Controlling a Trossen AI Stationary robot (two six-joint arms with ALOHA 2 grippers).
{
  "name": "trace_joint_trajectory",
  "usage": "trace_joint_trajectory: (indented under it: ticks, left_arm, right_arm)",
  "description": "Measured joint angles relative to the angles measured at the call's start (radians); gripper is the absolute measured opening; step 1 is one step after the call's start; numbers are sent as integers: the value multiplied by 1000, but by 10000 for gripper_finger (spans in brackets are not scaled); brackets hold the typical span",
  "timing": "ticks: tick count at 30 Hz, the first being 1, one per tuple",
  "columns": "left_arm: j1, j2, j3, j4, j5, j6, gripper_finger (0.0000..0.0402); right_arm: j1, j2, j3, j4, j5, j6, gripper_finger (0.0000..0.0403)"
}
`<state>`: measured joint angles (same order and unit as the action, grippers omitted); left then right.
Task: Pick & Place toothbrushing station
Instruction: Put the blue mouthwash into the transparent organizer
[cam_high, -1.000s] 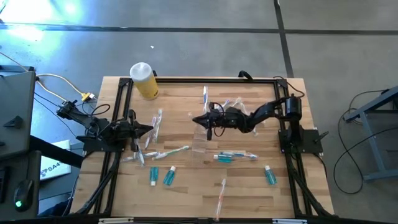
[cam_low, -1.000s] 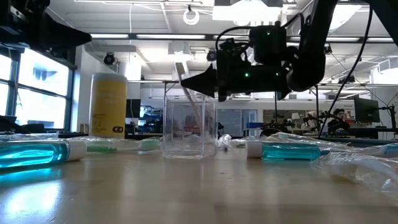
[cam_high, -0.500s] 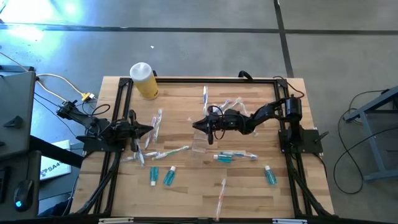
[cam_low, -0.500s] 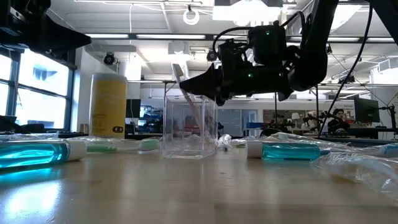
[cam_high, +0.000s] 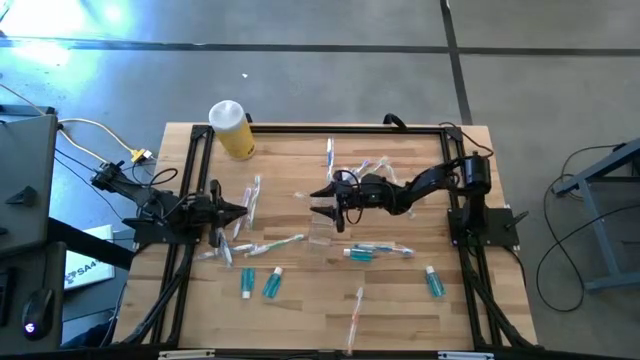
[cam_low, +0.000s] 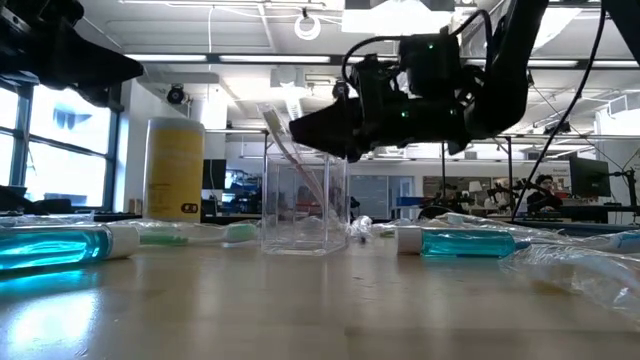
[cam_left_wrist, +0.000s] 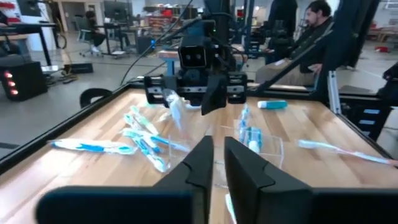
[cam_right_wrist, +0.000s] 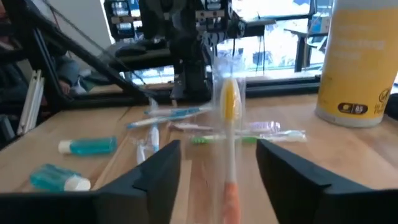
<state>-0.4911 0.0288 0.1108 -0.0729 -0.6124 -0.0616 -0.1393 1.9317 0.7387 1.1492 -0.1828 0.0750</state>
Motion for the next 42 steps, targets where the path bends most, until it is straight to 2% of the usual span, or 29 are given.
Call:
trace_joint_trajectory:
  ticks: [4, 9, 12, 14, 20, 26, 31, 37, 42]
  left_arm:
    - [0, 0, 0, 12, 62, -29, 95]
    - [0, 45, 0, 32, 194, -20, 148]
    - [0, 99, 0, 102, 262, -31, 158]
    - [0, 147, 0, 145, 306, -112, 158]
    - [0, 348, 59, 146, 318, -216, 158]
    - [0, 613, 260, 85, 331, -236, 158]
    - [0, 837, 493, -124, 334, -357, 158]
    - [0, 1098, 714, -396, 333, -674, 158]
    - [0, 1274, 840, -499, 378, -997, 158]
  right_arm:
    - [9, -66, 1, -37, 23, -76, 242]
    - [32, -160, 1, -164, 114, -185, 258]
    - [43, -216, 1, -226, 156, -222, 258]
    - [53, -239, 1, -241, 179, -247, 259]
    - [68, -284, 1, -278, 219, -290, 259]
    - [85, -296, 1, -286, 240, -285, 259]
    - [110, -294, 1, -316, 315, -314, 259]
    - [150, -294, 1, -317, 443, -388, 259]
    - [189, -294, 1, -333, 558, -466, 259]
